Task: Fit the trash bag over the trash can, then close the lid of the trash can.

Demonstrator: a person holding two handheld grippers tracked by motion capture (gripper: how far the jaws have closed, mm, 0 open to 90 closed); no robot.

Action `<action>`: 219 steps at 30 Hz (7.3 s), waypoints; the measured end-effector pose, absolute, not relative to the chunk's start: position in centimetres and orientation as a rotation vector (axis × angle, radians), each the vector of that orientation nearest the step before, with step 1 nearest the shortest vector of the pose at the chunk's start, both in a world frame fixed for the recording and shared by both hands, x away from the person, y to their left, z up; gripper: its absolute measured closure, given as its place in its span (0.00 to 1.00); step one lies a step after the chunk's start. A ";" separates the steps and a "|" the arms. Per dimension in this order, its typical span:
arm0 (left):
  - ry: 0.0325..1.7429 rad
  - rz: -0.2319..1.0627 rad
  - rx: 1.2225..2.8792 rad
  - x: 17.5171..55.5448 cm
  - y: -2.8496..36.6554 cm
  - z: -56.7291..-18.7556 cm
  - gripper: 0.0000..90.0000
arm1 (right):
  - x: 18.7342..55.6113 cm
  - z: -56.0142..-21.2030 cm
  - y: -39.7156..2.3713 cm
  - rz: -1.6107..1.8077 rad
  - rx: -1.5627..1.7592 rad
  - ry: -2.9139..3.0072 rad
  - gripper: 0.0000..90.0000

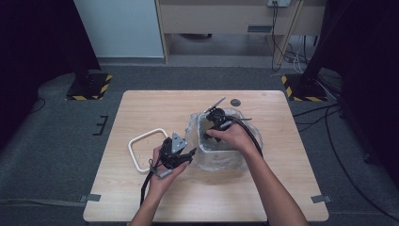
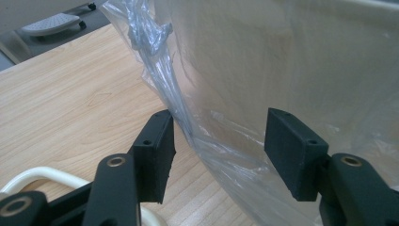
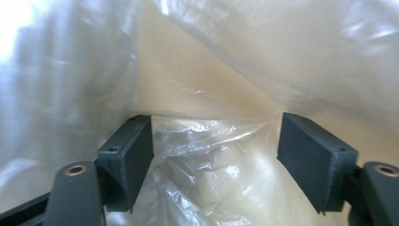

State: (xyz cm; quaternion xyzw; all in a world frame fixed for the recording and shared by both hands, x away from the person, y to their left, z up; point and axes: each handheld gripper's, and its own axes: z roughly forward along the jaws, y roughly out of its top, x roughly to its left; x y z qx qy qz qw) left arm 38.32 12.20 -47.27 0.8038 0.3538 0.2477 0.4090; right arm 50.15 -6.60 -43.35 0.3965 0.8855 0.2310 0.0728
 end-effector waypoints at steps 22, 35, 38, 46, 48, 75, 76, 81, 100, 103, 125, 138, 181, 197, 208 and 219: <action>0.892 0.647 2.039 38.3 12.2 -47.4 0.49 | 47.8 -37.1 -10.7 0.955 1.042 2.544 0.53; 0.886 0.659 2.035 38.1 11.9 -47.4 0.50 | 47.9 -35.7 -17.6 1.084 1.105 2.359 0.48; 0.886 0.660 2.039 38.1 11.9 -47.5 0.50 | 48.1 -36.0 -19.1 1.074 1.134 2.326 0.49; 0.889 0.663 2.050 38.2 11.8 -47.9 0.53 | 48.3 -38.6 -22.9 1.020 1.232 2.281 0.53; 0.884 0.667 2.056 38.1 11.7 -47.9 0.53 | 48.5 -39.4 -23.5 1.013 1.261 2.276 0.53; 0.879 0.672 2.083 38.2 11.4 -48.5 0.56 | 49.5 -46.3 -22.8 0.999 1.281 2.479 1.00; 0.880 0.672 2.085 38.2 11.5 -48.5 0.56 | 49.5 -46.4 -22.8 1.000 1.274 2.479 1.00; 0.884 0.674 2.102 38.7 11.6 -48.9 0.62 | 49.2 -46.8 -23.0 0.965 1.299 2.489 1.00; 0.913 0.664 2.197 40.4 13.2 -50.0 1.00 | 48.6 -49.9 -22.5 0.898 1.349 2.553 1.00; 0.914 0.655 2.223 40.5 13.4 -50.2 1.00 | 48.5 -50.3 -22.6 0.893 1.373 2.552 1.00; 0.936 0.690 2.049 39.7 14.9 -46.5 0.34 | 47.3 -45.2 -24.8 1.063 1.276 2.283 0.38; 0.891 0.693 2.043 39.0 14.7 -45.4 0.30 | 47.0 -45.7 -25.6 1.018 1.281 2.276 0.32; 1.370 0.555 2.078 44.0 33.2 -52.4 0.19 | 44.0 -51.3 -28.8 1.033 1.350 2.292 0.18; 1.320 0.561 2.029 44.4 33.5 -53.0 0.37 | 43.1 -53.1 -29.2 0.991 1.363 2.267 0.17; 1.323 0.629 1.993 43.4 32.9 -53.1 0.83 | 42.5 -53.5 -28.7 0.958 1.311 2.253 0.15; 1.282 0.669 1.971 42.6 32.3 -52.0 0.85 | 42.5 -53.6 -28.6 0.966 1.297 2.247 0.15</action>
